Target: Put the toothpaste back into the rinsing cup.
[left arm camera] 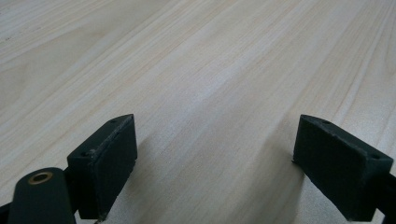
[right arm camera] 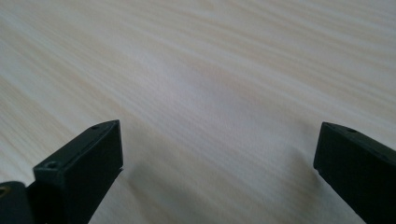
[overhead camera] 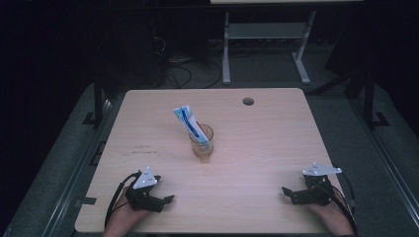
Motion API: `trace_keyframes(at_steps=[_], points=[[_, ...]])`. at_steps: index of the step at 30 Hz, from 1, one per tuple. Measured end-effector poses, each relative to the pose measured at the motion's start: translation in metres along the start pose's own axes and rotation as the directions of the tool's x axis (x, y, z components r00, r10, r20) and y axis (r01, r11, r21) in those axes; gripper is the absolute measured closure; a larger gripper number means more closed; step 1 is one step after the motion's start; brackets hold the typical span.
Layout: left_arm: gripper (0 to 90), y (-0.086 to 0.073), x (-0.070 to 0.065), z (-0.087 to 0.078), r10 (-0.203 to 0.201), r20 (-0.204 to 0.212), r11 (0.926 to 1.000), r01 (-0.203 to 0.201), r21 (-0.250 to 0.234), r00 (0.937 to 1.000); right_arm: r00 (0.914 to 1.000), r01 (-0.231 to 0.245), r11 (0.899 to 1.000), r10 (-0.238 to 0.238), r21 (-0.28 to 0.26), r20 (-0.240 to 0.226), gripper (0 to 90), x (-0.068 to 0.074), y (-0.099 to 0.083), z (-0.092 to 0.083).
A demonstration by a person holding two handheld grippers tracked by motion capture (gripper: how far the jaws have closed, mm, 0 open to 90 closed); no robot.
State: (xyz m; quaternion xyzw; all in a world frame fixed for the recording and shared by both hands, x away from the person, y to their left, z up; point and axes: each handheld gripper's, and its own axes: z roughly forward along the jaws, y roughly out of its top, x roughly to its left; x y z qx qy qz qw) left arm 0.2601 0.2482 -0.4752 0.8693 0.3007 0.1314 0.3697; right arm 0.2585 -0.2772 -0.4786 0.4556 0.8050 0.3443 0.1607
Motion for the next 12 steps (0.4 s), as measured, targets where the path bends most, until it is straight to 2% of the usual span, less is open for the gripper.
trace_keyframes(at_steps=[6,12], points=[[12.9,0.0000,0.0000,0.0000,0.000,0.000,1.0000,0.000,0.000,1.0000,0.9995,0.024,1.000,-0.024,0.012,0.018,1.1,0.0023,-0.0038,0.0013],[12.9,0.0000,0.0000,0.0000,0.000,0.000,1.0000,0.000,0.000,1.0000,0.9996,0.024,1.000,-0.024,-0.001,0.016,1.1,0.0023,-0.0048,0.0018]])
